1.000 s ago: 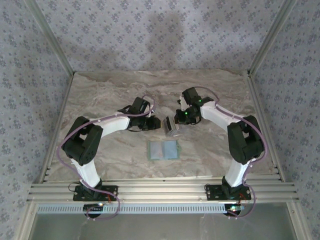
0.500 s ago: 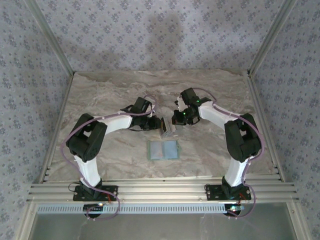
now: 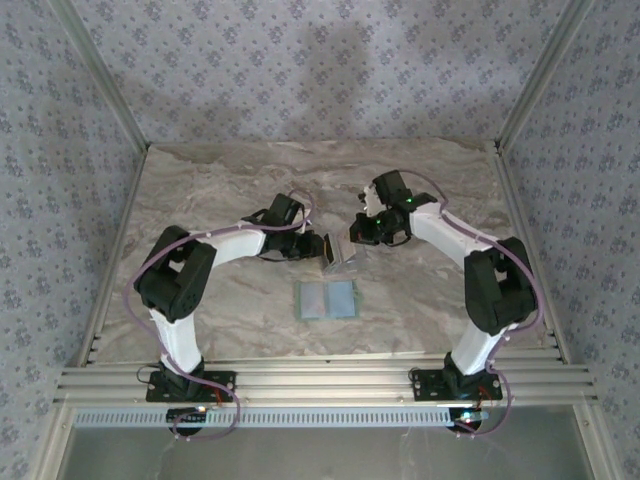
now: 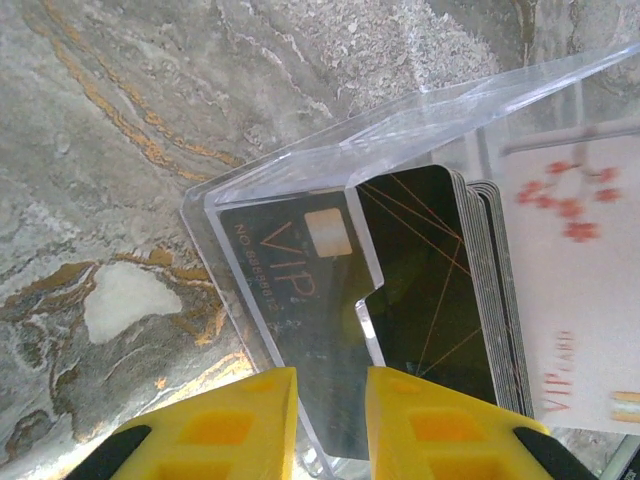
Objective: Put the credit cards into the card holder
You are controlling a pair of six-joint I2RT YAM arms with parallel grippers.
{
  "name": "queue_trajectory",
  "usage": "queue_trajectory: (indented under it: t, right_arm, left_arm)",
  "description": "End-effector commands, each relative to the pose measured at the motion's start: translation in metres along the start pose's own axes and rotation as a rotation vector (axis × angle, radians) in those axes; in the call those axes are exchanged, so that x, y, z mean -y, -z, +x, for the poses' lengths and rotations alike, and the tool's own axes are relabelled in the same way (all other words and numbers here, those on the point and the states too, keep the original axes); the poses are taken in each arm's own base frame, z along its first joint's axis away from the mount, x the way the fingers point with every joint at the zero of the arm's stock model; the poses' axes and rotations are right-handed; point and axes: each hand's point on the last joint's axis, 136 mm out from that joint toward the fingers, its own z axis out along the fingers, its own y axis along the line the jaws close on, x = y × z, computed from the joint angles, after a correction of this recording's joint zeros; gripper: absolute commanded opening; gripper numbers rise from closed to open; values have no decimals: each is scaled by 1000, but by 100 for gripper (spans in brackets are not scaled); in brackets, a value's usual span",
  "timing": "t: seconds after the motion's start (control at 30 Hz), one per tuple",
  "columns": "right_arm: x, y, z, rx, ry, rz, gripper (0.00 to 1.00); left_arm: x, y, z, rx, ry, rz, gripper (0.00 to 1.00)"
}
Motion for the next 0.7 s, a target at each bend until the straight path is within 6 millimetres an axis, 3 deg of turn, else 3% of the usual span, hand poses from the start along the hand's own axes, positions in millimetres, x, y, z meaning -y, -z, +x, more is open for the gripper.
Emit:
queue_trajectory:
  t: [0.0,0.3,0.67]
  right_arm:
    - [4,22,-4,22,-12,34,0]
    - [24,39,-8,43,16,178,0]
    - [33,17,-11,29,17,196,0]
  left_arm:
    - [-13,-10,7,-32,7,-43,24]
    - [-16,-11,9,-44,-2,-59,24]
    - [-16,-12,6,-47,3,-61,24]
